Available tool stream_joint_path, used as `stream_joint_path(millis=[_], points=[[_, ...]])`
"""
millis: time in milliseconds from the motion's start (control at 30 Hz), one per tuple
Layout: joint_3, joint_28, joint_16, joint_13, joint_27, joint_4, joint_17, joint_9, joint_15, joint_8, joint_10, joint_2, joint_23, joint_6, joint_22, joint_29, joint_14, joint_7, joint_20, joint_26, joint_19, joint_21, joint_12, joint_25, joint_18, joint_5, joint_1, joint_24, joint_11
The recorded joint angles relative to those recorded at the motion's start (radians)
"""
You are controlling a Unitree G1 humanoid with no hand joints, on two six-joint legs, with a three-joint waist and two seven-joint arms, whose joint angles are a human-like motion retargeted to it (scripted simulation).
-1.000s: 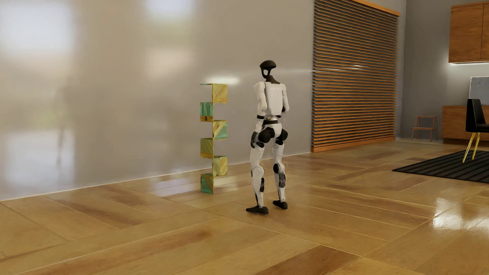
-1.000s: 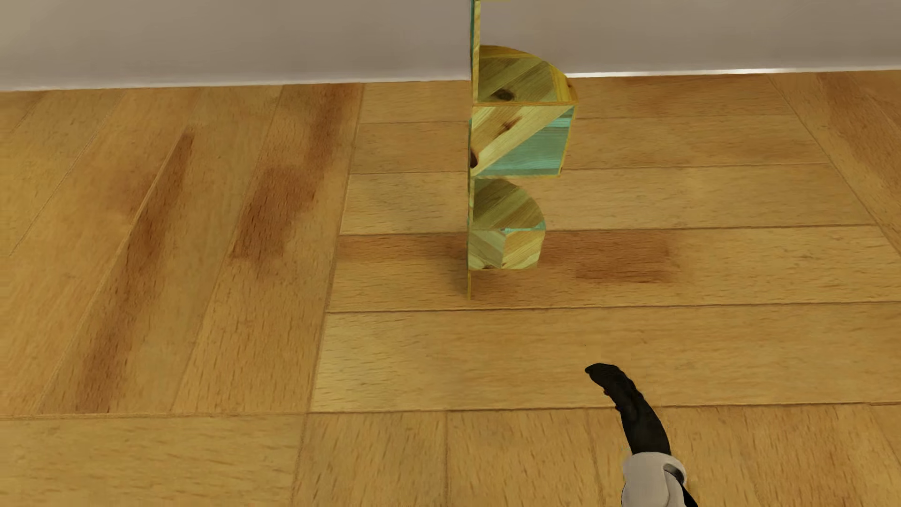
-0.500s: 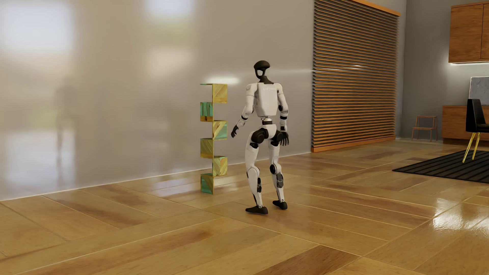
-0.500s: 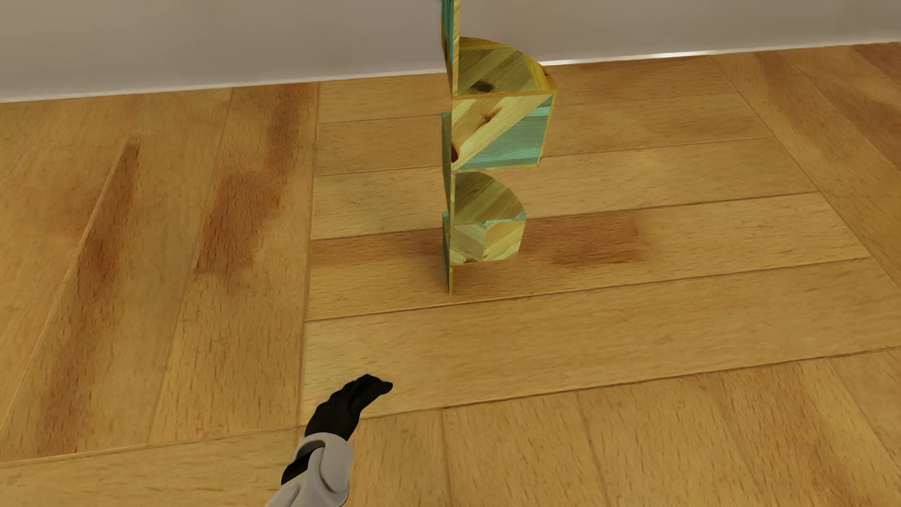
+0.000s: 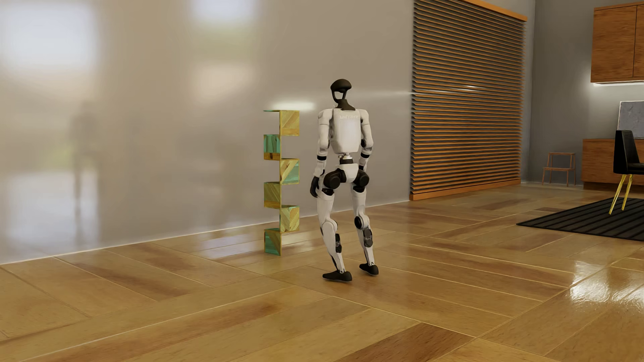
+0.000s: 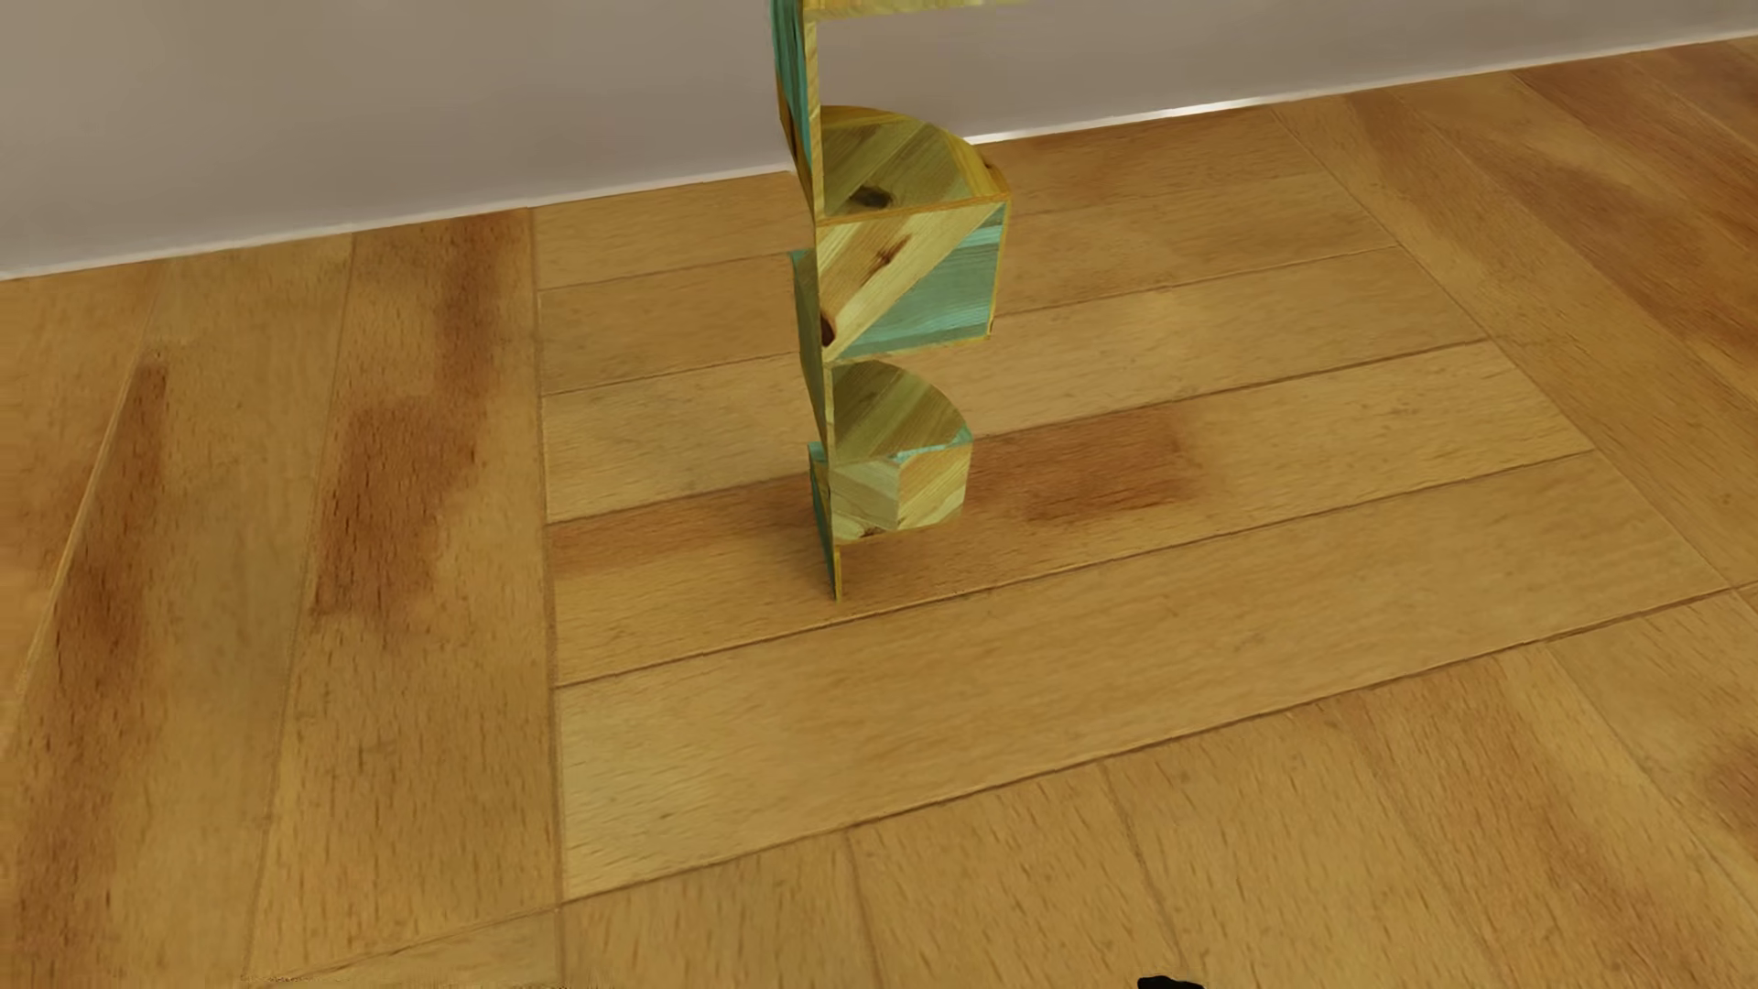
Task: Walk towards the shelves
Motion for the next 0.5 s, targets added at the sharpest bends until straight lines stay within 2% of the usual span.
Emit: stream_joint_path(millis=[167, 367, 500], points=[[0.015, -0.001, 0.012, 0.006, 0.044, -0.014, -0.025, 0.001, -0.018, -0.037, 0.027, 0.006, 0.038, 0.000, -0.062, -0.028, -0.012, -0.035, -0.009, -0.039, 0.001, 0.001, -0.095, -0.008, 0.003, -0.027, -0.011, 0.021, 0.037], [0.021, 0.008, 0.020, 0.057, 0.048, -0.028, -0.067, 0.005, -0.022, -0.085, 0.037, 0.011, 0.017, -0.001, -0.193, -0.020, -0.009, -0.066, 0.030, -0.095, -0.004, -0.012, -0.129, 0.019, 0.011, -0.049, -0.022, 0.047, 0.050], [0.028, 0.017, 0.022, 0.077, 0.046, -0.018, -0.065, 0.013, -0.022, -0.101, 0.061, 0.004, 0.008, -0.003, -0.202, -0.013, -0.010, -0.073, 0.063, -0.089, -0.011, 0.000, -0.085, 0.021, 0.009, -0.048, -0.041, 0.059, 0.056]])
